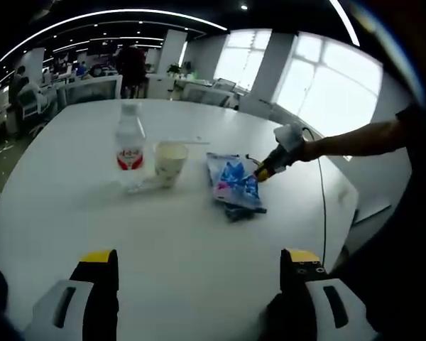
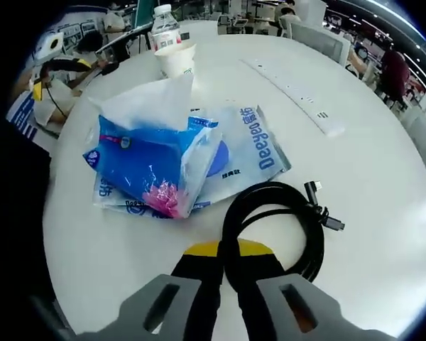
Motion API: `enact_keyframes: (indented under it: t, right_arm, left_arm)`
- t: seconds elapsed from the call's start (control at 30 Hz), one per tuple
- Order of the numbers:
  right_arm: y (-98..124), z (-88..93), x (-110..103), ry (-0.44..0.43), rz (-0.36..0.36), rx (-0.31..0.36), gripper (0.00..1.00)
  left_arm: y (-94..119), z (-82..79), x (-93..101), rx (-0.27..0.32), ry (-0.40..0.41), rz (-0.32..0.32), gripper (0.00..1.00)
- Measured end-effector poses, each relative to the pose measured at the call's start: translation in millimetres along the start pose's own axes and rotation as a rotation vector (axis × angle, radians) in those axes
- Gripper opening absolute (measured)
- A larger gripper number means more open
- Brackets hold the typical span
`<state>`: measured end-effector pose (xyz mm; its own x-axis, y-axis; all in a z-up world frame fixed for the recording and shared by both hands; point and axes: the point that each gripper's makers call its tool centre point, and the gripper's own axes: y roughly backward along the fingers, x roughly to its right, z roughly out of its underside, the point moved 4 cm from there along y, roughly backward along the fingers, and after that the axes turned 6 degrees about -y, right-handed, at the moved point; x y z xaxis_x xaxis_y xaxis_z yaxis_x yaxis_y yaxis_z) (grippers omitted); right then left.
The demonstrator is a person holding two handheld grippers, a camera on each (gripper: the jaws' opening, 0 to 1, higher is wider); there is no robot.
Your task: Arrange the tabletop items into an orderly group along one side of the table until the central work area is clear of visible clutter.
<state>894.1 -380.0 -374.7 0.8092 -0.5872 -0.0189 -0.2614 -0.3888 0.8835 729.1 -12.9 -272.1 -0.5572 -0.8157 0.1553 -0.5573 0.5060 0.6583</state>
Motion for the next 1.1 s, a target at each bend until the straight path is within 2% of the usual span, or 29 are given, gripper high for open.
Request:
enact_keyframes:
  t: [0.2, 0.47, 0.77, 0.87, 1.1]
  right_arm:
    - [3.3, -0.1, -0.4, 0.015, 0.016, 0.002, 0.00]
    - [21.5, -8.3, -4.3, 0.068, 0.084, 0.034, 0.00]
    - [35.5, -14.9, 3.4, 0.068, 0.160, 0.080, 0.00]
    - [48.4, -17.4, 0.1, 0.077, 0.178, 0.094, 0.00]
    - [62.3, -21.2, -10.7, 0.091, 0.198, 0.121, 0.00]
  left_arm:
    - [1.2, -0.3, 0.6, 0.006, -0.001, -0.001, 0.93]
    - [4.7, 1.4, 1.2, 0.024, -0.006, 0.008, 0.93]
    - [8.0, 3.1, 4.0, 0.026, -0.021, 0.020, 0.93]
    - [8.6, 2.4, 3.9, 0.029, -0.031, 0.023, 0.93]
    - [9.2, 1.1, 4.2, 0.030, -0.041, 0.028, 0.95]
